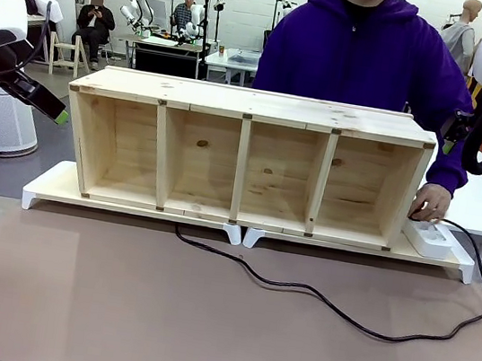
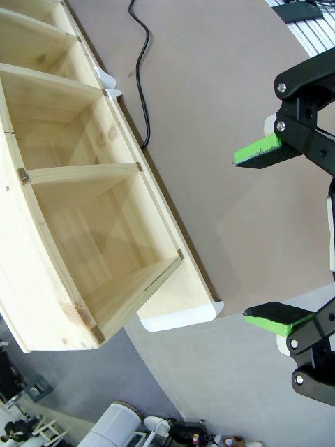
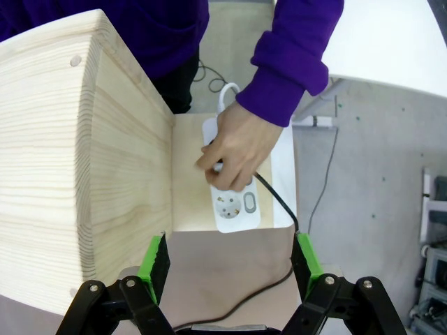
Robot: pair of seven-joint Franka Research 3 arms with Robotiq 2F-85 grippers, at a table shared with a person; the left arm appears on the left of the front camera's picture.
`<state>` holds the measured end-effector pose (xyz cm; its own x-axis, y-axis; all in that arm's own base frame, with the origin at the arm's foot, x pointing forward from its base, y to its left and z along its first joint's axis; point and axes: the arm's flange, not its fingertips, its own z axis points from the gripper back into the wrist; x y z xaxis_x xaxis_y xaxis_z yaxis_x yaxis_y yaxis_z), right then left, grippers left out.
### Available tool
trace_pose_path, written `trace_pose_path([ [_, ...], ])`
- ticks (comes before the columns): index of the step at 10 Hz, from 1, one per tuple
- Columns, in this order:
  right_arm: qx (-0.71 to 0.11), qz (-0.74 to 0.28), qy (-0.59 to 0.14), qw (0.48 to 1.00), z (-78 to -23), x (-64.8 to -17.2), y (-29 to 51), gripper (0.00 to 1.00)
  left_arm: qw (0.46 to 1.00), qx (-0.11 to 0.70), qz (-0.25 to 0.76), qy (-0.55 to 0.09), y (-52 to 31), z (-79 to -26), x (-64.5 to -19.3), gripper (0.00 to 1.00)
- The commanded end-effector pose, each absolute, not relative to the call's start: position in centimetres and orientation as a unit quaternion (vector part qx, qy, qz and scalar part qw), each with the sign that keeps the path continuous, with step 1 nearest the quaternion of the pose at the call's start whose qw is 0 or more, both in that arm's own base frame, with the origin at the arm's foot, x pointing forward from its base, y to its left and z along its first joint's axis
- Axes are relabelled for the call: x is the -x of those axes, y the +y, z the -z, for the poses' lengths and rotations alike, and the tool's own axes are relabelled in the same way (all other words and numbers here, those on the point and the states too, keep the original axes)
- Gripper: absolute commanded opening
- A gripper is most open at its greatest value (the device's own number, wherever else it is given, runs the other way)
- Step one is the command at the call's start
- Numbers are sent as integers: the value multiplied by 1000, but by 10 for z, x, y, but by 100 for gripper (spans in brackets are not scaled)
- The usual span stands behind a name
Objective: Perform cable management.
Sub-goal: Release the Power Cable when the human grasps it.
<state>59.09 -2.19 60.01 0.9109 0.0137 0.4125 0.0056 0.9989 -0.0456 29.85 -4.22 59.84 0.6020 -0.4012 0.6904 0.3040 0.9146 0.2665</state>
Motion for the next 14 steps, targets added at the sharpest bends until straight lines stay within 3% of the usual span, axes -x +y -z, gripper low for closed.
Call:
trace_pose_path([
  [1,23,-2,-209,978,-599,-591,-22,90,891,-56,194,-406,-44,-599,-301,100],
  [14,23,-2,-209,978,-599,-591,-22,90,891,-56,194,-406,-44,-599,-301,100],
])
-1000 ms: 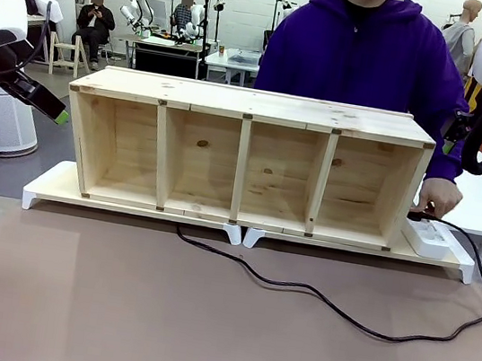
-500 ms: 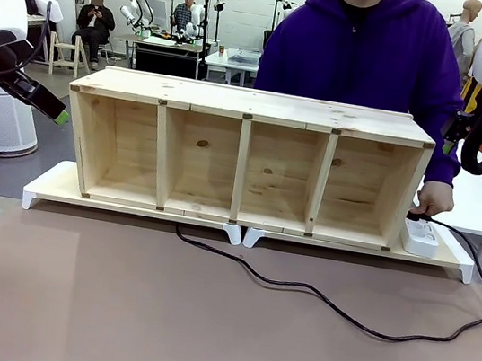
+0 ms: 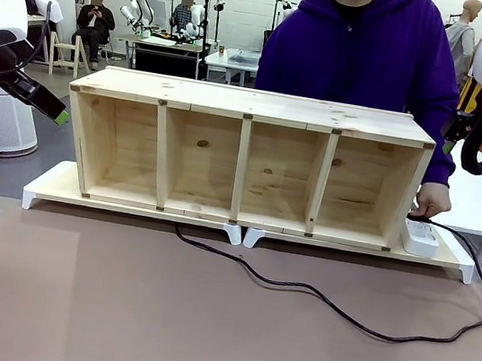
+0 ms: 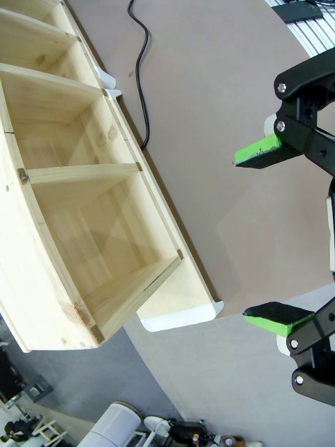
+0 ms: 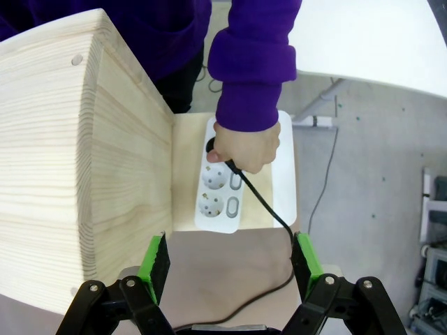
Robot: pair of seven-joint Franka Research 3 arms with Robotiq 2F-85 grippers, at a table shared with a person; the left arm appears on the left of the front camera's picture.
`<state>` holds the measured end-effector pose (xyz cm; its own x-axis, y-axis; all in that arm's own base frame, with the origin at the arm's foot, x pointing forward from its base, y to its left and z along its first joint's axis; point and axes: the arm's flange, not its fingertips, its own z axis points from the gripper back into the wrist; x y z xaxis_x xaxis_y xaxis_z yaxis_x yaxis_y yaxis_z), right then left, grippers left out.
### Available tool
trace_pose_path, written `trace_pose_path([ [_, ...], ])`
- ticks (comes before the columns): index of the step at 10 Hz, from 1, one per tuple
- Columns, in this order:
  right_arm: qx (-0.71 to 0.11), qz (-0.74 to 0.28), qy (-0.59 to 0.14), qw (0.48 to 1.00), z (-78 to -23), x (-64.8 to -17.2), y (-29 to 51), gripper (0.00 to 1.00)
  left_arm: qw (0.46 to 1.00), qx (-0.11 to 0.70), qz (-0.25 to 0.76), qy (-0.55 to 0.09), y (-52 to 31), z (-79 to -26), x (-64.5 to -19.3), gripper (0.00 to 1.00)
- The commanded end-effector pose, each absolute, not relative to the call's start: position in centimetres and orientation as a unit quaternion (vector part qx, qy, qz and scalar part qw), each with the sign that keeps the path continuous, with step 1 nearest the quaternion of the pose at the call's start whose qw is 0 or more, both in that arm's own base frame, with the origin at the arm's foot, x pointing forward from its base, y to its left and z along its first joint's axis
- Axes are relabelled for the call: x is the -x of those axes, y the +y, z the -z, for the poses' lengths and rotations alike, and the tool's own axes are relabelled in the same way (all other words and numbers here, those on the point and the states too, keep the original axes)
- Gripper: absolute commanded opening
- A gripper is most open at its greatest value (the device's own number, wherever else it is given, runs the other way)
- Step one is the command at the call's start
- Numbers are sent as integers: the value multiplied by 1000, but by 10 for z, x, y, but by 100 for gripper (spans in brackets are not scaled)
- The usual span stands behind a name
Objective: Perform cable management.
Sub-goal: Release the Power Cable when the human grasps it.
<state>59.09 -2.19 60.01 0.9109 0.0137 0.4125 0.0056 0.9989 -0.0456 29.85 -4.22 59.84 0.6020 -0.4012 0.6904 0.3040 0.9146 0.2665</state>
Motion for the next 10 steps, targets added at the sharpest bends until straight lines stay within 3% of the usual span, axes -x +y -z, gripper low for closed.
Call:
trace_pose_path([
  [1,23,-2,-209,978,-599,-591,-22,90,891,-56,194,-406,-44,-599,-301,100],
  [10,23,-2,-209,978,-599,-591,-22,90,891,-56,194,-406,-44,-599,-301,100],
])
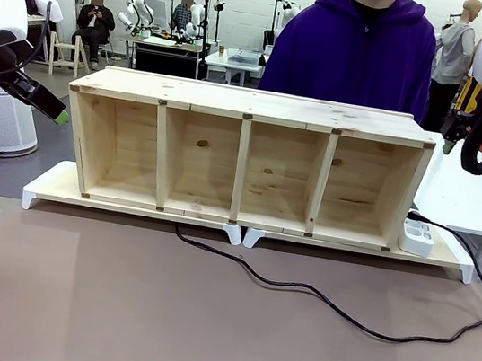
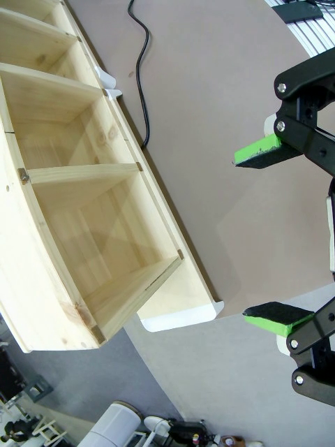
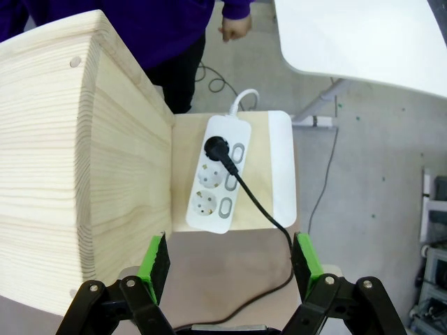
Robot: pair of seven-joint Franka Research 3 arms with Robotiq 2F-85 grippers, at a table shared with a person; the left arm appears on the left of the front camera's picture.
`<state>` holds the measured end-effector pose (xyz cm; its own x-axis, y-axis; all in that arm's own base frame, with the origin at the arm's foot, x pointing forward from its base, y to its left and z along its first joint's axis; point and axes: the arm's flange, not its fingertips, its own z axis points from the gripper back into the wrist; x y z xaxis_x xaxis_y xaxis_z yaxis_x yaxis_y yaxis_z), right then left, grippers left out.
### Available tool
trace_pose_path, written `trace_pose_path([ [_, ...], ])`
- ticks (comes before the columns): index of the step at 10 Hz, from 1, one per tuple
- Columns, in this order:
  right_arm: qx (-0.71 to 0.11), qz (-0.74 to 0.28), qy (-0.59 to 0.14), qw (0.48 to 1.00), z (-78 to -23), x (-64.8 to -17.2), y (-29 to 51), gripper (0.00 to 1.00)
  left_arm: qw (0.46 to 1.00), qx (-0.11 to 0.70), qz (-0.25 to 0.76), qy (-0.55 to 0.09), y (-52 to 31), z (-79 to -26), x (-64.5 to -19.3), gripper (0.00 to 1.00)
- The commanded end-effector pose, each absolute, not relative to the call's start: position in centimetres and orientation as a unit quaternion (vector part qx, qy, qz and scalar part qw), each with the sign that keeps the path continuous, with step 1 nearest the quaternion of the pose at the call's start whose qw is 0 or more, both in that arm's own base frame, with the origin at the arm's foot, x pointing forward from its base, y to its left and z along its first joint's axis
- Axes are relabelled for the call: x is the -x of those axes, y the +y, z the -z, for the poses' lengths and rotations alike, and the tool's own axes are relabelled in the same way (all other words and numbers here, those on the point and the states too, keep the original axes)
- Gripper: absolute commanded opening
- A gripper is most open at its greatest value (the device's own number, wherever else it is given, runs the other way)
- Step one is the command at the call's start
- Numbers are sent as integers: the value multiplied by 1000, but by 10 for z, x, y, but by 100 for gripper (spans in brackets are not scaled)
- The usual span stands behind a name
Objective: Perform cable management.
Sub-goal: Release the Power Cable when the human grasps it.
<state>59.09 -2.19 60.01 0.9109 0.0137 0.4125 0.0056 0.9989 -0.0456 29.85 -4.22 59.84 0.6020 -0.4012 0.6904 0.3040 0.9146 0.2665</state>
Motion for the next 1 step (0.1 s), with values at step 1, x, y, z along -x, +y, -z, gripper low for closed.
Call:
trace_pose_path([
  [1,23,-2,-209,978,-599,-591,-22,90,891,-56,194,-406,-44,-599,-301,100],
])
